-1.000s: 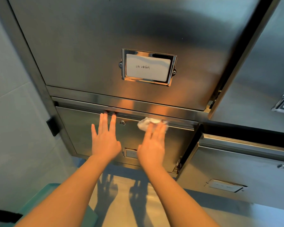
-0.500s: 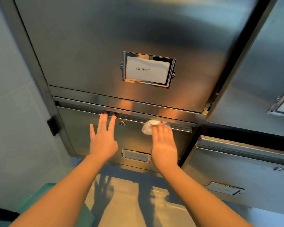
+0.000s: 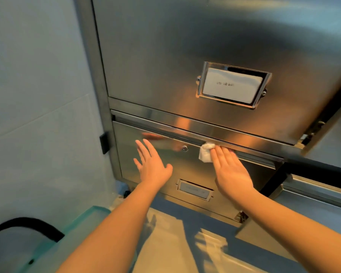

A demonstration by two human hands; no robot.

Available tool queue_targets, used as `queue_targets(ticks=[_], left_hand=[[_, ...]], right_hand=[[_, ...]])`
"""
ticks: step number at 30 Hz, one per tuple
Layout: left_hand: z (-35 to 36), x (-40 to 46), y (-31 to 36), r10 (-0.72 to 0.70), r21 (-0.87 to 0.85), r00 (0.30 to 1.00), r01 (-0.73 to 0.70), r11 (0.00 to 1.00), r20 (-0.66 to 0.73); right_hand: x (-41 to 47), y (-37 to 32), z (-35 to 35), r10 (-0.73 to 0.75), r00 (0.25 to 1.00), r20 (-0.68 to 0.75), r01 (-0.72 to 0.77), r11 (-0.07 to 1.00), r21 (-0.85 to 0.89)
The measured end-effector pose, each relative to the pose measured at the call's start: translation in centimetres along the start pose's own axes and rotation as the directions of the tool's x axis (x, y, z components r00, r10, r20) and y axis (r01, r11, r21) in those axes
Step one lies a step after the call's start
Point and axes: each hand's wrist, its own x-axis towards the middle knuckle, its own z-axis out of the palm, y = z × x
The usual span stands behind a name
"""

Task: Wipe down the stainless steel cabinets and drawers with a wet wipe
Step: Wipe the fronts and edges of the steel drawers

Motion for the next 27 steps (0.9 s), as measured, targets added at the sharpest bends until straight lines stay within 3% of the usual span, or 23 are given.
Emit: queue_targets(ticks=[7, 13, 17, 22, 27], left_hand=[[1.1, 3.4, -0.4, 0.009, -0.022, 1.000, -0.009, 1.000, -0.020], [2.8, 3.8, -1.8, 0.084, 0.206, 0.996, -0.084, 0.975, 0.010], [3.0, 4.0, -1.7, 0.053, 0.022, 0.997, -0.052, 0.998, -0.063], [3.5, 3.9, -2.2, 0.062, -0.002, 0.989, -0.063, 0.998, -0.133], [3.6, 4.2, -2.4, 0.070, 0.008, 0.990, -0.070, 0.998, -0.125]], right_hand=[[7.8, -7.8, -4.0, -0.295, 0.954, -0.057, 0.297, 0.954, 0.034], [12.8, -13.5, -6.5, -0.404, 0.913, -0.060, 0.407, 0.911, 0.062], [9.6, -10.0, -5.7, -0.382, 0.924, -0.026, 0.383, 0.923, 0.046], [4.0, -4.0, -3.1, -0.218, 0.974, 0.066, 0.215, 0.975, 0.052], [7.3, -7.7, -4.3, -0.321, 0.946, 0.037, 0.319, 0.947, 0.042]])
